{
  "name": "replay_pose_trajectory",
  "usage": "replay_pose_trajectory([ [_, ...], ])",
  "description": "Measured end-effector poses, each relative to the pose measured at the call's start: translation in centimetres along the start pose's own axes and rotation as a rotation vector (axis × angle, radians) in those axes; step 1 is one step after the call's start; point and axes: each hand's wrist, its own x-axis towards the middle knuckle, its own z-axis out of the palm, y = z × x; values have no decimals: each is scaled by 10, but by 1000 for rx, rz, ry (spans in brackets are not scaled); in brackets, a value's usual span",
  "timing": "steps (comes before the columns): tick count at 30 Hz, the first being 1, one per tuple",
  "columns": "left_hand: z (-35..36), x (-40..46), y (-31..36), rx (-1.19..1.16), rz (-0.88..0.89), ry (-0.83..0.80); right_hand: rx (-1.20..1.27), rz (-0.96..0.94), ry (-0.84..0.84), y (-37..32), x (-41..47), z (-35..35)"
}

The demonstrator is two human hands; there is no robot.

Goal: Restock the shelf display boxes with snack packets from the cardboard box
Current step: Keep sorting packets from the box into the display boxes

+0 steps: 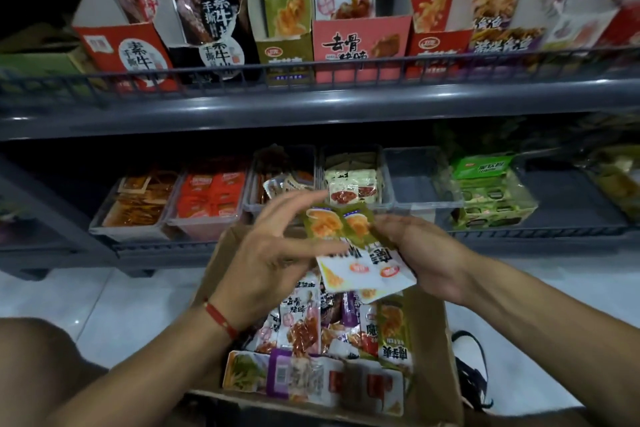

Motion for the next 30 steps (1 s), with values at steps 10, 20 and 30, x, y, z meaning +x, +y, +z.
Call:
replay_pose_trajectory([
  [10, 1, 4, 3, -8, -304, 20, -356, -222, -148, -11, -2, 4],
  [20, -14, 34, -6, -961, -890, 172, -383, -402, 176, -32, 0, 7],
  [30, -37, 42, -1, -856, -749, 279, -323, -578, 216, -54, 4, 25],
])
